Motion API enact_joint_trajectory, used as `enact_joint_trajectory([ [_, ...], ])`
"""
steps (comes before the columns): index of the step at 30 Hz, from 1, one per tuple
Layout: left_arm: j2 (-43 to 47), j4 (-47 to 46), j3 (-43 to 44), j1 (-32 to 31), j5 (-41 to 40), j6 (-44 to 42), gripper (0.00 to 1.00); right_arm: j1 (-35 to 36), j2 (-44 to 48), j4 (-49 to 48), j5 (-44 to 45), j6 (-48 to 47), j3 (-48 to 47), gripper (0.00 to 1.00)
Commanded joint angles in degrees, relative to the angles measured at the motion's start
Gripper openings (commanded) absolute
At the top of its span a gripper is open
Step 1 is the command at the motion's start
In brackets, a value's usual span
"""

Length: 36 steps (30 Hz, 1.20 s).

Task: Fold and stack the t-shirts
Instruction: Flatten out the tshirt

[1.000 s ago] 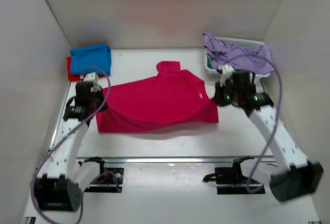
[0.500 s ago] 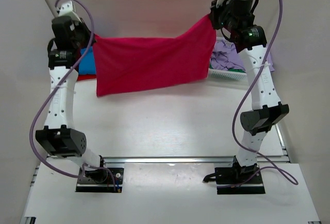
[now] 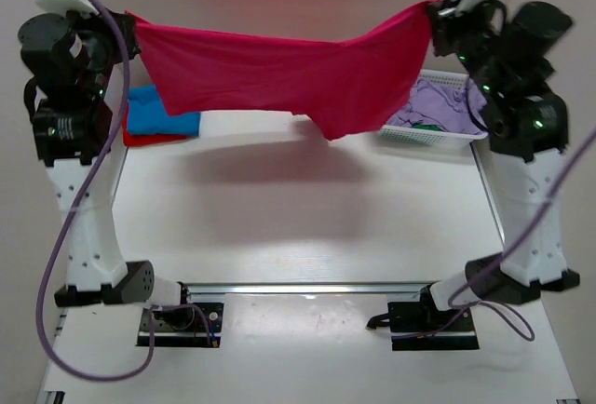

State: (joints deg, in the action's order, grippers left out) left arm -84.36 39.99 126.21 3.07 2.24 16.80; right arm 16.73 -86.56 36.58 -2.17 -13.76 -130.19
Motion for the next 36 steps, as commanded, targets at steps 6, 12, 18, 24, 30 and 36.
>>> enact_joint_trajectory([
  [6, 10.17, 1.58, -1.15, -7.01, -9.61, -3.61, 0.0, -10.48, 9.92, -3.97, -8.78, 3.73, -0.68, 0.0],
  [12, 10.18, 2.03, 0.08, -7.29, -11.03, -3.35, 0.0, -19.1, 11.77, -7.05, -19.87, 9.8, 1.17, 0.0],
  [18, 8.78, 1.85, -1.58, -6.33, -10.24, -3.7, 0.0, -17.53, 7.3, -7.31, -21.2, 10.42, -0.68, 0.0],
  [24, 5.26, -0.08, -5.61, -3.51, -6.73, -3.79, 0.0, -13.14, 0.36, -6.43, -19.27, 8.4, -2.26, 0.0],
  [30, -0.53, -5.44, -9.58, 0.26, -2.6, -3.35, 0.0, -9.18, -9.21, -5.47, -16.29, 4.98, -6.11, 0.0],
  [36, -12.06, -6.03, 6.59, 1.75, 0.83, -2.57, 0.0, -9.87, -14.51, -13.18, -16.63, 4.7, -12.28, 0.0],
])
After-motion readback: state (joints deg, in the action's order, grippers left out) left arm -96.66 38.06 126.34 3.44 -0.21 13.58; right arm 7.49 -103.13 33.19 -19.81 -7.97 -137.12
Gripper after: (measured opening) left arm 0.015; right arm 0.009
